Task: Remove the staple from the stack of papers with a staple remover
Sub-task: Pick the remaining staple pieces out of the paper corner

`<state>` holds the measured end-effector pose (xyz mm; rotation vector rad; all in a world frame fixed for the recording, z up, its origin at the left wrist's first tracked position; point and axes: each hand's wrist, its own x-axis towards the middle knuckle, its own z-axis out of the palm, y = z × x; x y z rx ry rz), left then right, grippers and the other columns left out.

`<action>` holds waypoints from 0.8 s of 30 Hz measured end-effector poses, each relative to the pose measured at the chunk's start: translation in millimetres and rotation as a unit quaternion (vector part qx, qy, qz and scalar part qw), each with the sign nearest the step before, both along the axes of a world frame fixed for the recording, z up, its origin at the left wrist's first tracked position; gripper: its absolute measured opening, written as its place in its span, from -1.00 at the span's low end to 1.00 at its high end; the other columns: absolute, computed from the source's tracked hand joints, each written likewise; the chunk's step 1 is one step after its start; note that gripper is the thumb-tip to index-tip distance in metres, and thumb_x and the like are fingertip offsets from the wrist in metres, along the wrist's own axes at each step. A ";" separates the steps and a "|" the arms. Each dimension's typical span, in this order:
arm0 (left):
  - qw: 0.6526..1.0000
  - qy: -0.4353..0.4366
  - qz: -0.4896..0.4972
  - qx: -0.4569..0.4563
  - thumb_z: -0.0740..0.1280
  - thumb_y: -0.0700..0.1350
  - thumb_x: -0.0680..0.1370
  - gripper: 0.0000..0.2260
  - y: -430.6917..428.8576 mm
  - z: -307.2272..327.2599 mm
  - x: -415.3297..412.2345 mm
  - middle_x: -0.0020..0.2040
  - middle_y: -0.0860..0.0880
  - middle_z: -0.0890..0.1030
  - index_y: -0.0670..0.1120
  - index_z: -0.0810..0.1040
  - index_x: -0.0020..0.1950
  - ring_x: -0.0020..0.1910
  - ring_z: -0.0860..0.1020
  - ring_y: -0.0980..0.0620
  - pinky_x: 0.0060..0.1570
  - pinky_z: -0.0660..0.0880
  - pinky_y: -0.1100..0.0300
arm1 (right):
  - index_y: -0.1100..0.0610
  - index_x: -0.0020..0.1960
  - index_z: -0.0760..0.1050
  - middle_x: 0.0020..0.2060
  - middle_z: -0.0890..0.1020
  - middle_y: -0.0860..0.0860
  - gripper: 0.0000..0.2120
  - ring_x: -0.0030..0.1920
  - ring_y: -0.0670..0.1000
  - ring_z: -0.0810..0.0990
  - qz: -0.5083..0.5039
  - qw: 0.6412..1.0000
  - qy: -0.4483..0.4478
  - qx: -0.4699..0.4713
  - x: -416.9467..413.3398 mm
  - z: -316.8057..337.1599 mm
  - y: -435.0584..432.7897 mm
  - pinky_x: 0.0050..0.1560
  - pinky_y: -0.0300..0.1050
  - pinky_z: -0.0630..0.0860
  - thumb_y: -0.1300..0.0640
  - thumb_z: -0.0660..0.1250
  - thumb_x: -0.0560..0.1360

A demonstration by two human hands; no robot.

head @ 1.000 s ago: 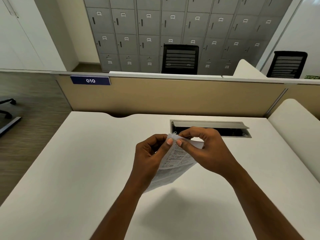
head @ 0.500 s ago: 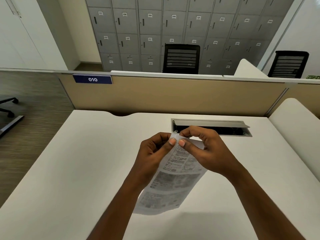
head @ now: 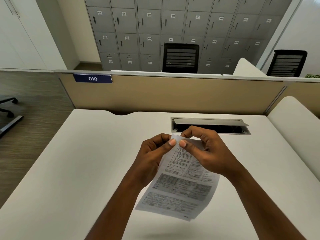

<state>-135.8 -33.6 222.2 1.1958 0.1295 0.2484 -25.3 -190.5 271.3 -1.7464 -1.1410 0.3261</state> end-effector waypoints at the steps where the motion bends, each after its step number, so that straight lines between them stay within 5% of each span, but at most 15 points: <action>1: 1.000 0.002 -0.006 -0.013 0.40 0.04 0.54 -0.83 -0.3 0.5 -0.9 -0.04 -0.07 0.72 0.00 0.71 0.03 -0.01 0.70 -0.10 -0.01 0.65 0.04 | 0.09 -0.05 0.57 -0.13 0.67 0.01 -0.93 -0.05 0.04 0.70 0.003 1.000 0.006 0.001 -0.6 0.1 -0.8 -0.29 -0.20 0.58 0.10 0.36 0.58; 9: 0.998 0.005 -0.028 -0.055 0.40 0.00 0.55 -0.86 -1.1 3.6 -7.2 -0.06 -0.06 0.72 -0.01 0.72 -0.01 -0.03 0.70 -0.05 -0.03 0.64 0.12 | 0.04 -0.06 0.55 -0.14 0.65 -0.05 -0.91 -0.03 0.05 0.69 0.011 1.000 -0.003 0.013 -7.6 0.9 -0.7 -0.29 -0.25 0.57 0.03 0.35 0.55; 15: 0.999 -0.006 0.037 0.017 0.52 0.17 0.46 -0.67 0.9 -0.1 -15.2 0.02 -0.10 0.75 -0.01 0.73 0.09 0.03 0.73 -0.13 -0.03 0.65 0.10 | 0.10 -0.06 0.58 -0.16 0.66 -0.03 -0.89 -0.10 -0.03 0.67 -0.010 0.999 -0.042 0.009 -10.6 -1.2 4.5 -0.27 -0.37 0.50 0.06 0.36 0.55; 18: 0.995 -0.013 0.087 0.052 0.51 0.19 0.47 -0.67 -0.9 2.0 -17.8 0.01 -0.10 0.76 0.00 0.74 0.09 -0.01 0.74 -0.15 -0.07 0.65 0.14 | 0.11 0.05 0.61 -0.08 0.67 -0.04 -0.84 -0.04 -0.06 0.63 -0.064 0.986 -0.153 0.006 -13.9 -5.1 6.9 -0.07 -0.19 0.56 0.04 0.42 0.53; 20: 0.990 -0.012 0.118 0.071 0.49 0.21 0.48 -0.68 -2.0 4.8 -19.2 -0.01 -0.07 0.77 0.03 0.75 0.08 -0.04 0.75 -0.11 -0.09 0.65 0.17 | 0.12 0.11 0.61 0.02 0.67 0.00 -0.79 0.07 0.02 0.61 -0.140 0.945 -0.295 0.011 -18.2 -11.9 8.3 0.15 0.05 0.48 0.06 0.46 0.52; 24: 0.981 -0.012 0.156 0.114 0.43 0.12 0.54 -0.77 -2.0 7.2 -22.6 -0.01 0.00 0.77 0.05 0.75 0.10 -0.02 0.75 -0.02 -0.08 0.63 0.25 | 0.14 0.03 0.65 -0.03 0.68 0.05 -0.82 0.03 0.09 0.61 -0.173 0.873 -0.453 0.046 -27.9 -18.8 12.4 0.18 0.12 0.30 0.05 0.44 0.52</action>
